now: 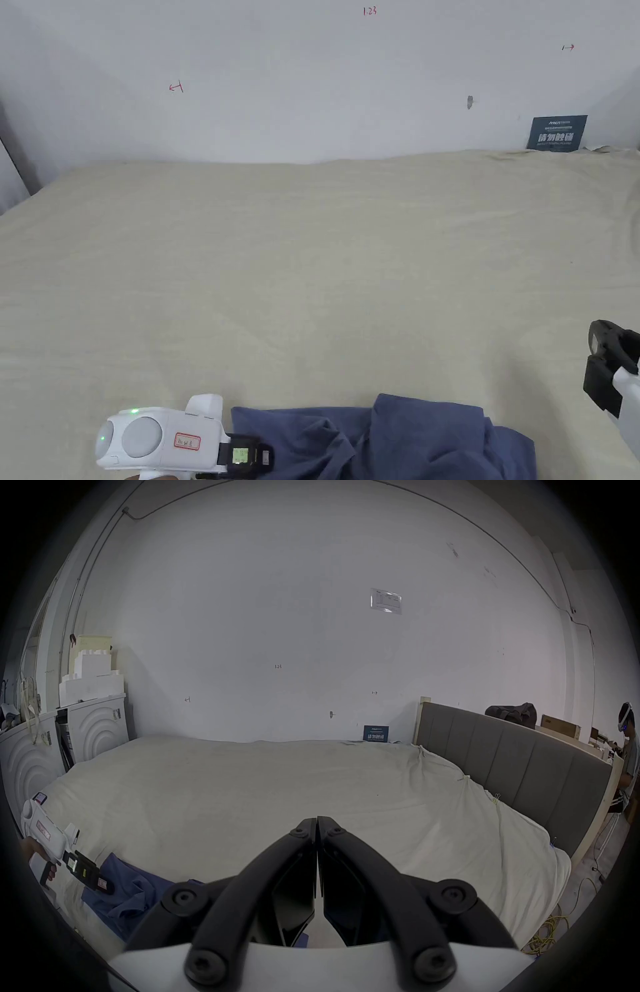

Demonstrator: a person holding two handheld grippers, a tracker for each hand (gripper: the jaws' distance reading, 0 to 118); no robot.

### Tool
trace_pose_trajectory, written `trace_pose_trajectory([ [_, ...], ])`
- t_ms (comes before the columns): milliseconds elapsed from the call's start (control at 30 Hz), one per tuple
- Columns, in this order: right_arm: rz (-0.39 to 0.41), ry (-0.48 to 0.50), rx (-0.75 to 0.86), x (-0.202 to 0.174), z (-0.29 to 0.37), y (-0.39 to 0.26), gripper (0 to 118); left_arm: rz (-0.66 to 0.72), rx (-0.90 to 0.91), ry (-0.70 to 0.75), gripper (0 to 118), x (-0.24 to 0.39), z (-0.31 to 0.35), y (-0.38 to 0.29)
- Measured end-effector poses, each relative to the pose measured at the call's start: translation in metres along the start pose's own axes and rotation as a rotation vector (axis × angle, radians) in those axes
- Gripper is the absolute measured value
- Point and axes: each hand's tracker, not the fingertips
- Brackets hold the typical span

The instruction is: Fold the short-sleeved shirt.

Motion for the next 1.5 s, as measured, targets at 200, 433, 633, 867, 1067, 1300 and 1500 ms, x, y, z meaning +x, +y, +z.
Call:
trace_pose_trajectory([
  [200, -0.004, -0.002, -0.001, 0.000, 0.002, -0.002, 0, 0.043, 0.015, -0.015, 12, -0.004, 0.009, -0.003],
  [433, -0.001, -0.002, 0.000, 0.001, 0.003, 0.000, 0, -0.074, 0.036, 0.053, 6, 0.025, 0.028, 0.002],
  [633, 0.000, 0.003, 0.013, 0.001, 0.002, 0.005, 0, -0.087, 0.054, 0.077, 6, 0.022, 0.062, 0.017],
  [867, -0.004, 0.015, 0.016, -0.003, 0.000, 0.005, 0, -0.052, 0.066, 0.214, 6, -0.020, 0.118, 0.020],
  [1067, -0.009, 0.030, 0.013, -0.007, -0.004, 0.003, 0, 0.030, 0.075, 0.309, 6, -0.038, 0.151, 0.010],
  [1300, -0.015, 0.042, 0.009, -0.011, -0.003, 0.001, 0, 0.057, 0.037, 0.370, 6, 0.000, 0.133, 0.014],
  [1500, -0.016, 0.041, 0.017, -0.005, 0.002, 0.001, 0, -0.046, -0.008, 0.322, 6, 0.046, 0.107, 0.040],
])
